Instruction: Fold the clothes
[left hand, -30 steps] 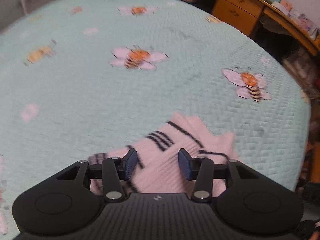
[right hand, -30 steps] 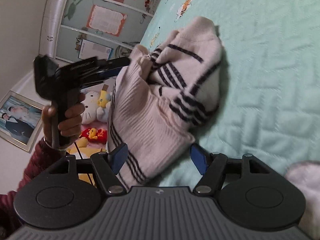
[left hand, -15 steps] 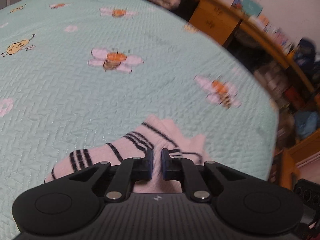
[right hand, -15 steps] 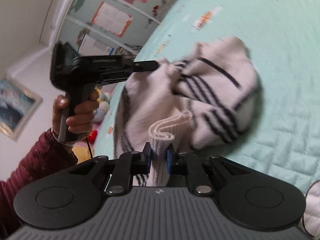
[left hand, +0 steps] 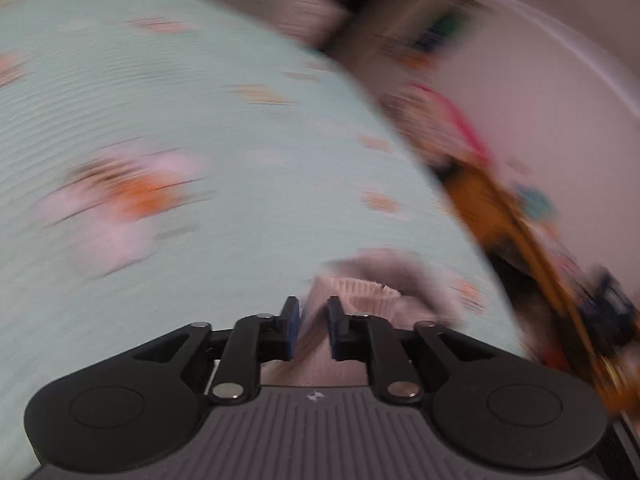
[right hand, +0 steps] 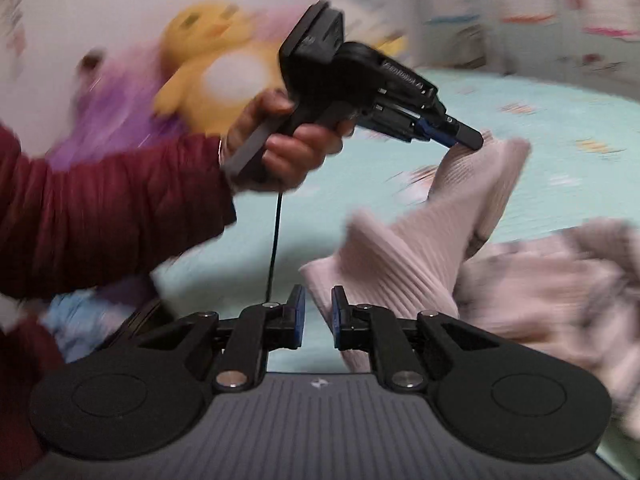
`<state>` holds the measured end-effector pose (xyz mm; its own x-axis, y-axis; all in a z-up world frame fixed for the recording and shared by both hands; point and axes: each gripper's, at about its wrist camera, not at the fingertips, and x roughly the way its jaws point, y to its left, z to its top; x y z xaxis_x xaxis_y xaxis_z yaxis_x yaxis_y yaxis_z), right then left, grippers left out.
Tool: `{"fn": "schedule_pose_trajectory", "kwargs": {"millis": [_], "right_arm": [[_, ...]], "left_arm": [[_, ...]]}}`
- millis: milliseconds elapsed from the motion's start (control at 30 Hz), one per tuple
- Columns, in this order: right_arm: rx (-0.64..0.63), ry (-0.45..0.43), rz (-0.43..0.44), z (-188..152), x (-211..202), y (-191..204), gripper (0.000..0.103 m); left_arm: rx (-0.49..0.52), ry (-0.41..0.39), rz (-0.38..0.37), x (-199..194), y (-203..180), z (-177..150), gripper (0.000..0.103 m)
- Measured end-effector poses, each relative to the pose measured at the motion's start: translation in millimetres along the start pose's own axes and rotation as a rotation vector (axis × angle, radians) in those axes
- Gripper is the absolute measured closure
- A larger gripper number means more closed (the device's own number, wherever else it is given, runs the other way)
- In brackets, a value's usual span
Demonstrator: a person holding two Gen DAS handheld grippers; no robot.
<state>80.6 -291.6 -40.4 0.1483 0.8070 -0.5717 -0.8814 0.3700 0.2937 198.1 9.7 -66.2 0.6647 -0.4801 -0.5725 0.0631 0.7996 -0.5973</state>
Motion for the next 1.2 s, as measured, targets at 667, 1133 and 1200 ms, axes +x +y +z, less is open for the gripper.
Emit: {"fn": "schedule_pose_trajectory", "kwargs": {"millis": [667, 1133, 1200], "right_arm": [[0.388, -0.104, -0.101, -46, -74, -59, 0.055], [-0.012, 0.164, -0.241, -64, -5, -11, 0.053], [-0.091, 0.183, -0.276, -66, 7, -7, 0.053]], "left_arm": [[-0.079, 0.028, 0.156, -62, -27, -143, 0.066], [-0.007, 0.097, 0.208, -38, -43, -200, 0.029], [-0.057, 0.103, 0.163, -35, -40, -200, 0.027]]}}
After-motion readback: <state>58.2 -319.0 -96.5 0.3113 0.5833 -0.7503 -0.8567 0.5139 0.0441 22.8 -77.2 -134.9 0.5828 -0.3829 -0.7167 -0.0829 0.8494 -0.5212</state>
